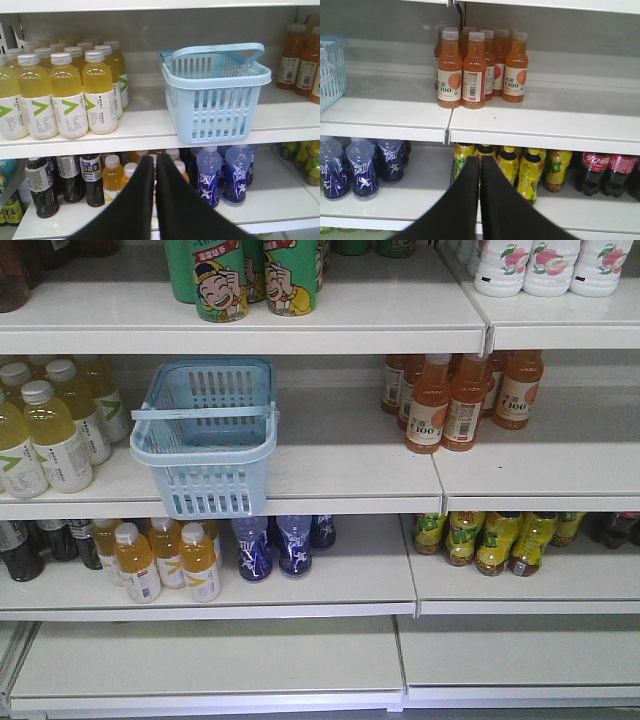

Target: Place coke in basket with both arms

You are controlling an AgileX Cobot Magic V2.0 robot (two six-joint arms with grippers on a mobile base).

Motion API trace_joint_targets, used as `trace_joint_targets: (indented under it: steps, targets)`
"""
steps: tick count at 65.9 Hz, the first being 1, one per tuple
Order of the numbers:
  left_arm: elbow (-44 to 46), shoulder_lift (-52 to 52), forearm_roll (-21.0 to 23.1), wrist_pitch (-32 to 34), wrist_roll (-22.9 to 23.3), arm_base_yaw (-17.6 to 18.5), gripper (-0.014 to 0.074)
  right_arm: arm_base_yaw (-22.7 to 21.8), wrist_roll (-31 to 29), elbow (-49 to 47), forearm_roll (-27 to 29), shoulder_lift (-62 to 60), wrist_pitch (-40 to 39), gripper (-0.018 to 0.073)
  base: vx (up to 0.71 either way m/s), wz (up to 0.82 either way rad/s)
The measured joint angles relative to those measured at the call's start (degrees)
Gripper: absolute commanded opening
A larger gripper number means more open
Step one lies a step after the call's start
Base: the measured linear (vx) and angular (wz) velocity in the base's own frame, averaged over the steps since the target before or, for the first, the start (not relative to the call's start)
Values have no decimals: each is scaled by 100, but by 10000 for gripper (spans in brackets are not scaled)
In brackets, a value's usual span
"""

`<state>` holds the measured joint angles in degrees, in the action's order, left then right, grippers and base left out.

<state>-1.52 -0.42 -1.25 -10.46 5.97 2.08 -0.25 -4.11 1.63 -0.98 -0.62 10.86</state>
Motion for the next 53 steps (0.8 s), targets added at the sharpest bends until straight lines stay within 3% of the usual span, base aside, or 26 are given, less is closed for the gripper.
trace_joint_targets:
  steps: [37, 53]
  targets:
    - [0, 0, 0, 161, 0, 0, -6, 0, 0, 0, 0, 0, 0, -2, 0, 0]
    - [7, 0, 0, 1135, 150, 0, -6, 0, 0, 0, 0, 0, 0, -2, 0, 0]
